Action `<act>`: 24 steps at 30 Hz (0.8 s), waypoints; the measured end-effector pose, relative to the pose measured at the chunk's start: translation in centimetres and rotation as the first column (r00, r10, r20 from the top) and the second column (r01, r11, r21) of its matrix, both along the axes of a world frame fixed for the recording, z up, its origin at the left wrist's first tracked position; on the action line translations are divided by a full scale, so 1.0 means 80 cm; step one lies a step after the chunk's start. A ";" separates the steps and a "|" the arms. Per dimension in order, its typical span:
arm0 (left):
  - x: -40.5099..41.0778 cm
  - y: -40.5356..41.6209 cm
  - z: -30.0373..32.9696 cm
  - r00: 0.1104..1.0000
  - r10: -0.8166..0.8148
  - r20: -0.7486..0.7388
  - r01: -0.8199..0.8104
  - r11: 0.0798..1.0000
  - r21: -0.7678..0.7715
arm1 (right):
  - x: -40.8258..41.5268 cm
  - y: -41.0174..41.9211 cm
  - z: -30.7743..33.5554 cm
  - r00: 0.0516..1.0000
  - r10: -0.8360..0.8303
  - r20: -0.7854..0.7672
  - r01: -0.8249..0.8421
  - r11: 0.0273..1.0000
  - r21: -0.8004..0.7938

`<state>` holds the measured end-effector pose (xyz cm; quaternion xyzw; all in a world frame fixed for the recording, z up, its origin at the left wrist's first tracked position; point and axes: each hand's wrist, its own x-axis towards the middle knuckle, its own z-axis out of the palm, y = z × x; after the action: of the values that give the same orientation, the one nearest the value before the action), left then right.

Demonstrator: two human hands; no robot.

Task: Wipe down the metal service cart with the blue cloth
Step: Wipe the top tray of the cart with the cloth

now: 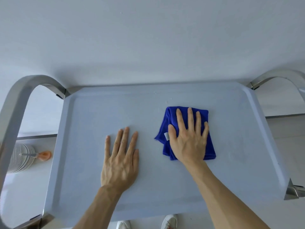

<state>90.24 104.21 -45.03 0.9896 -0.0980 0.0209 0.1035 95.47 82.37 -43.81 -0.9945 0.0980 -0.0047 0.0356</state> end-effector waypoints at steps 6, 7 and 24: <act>-0.001 -0.001 0.001 1.000 -0.001 0.025 0.002 0.999 -0.036 | -0.068 -0.001 -0.001 0.907 0.421 -0.006 -0.420 0.906 0.050; 0.000 -0.001 0.001 1.000 0.001 0.021 0.000 1.000 -0.031 | -0.087 -0.014 -0.003 0.858 0.514 -0.026 -0.512 0.857 0.052; 0.004 0.002 0.002 1.000 -0.016 0.002 0.017 1.000 -0.026 | 0.016 0.032 -0.007 0.871 0.490 0.041 -0.491 0.870 0.031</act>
<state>90.55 104.35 -44.84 0.9873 -0.1060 0.0222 0.1163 96.73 84.92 -44.40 -0.9857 -0.1581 -0.0093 0.0571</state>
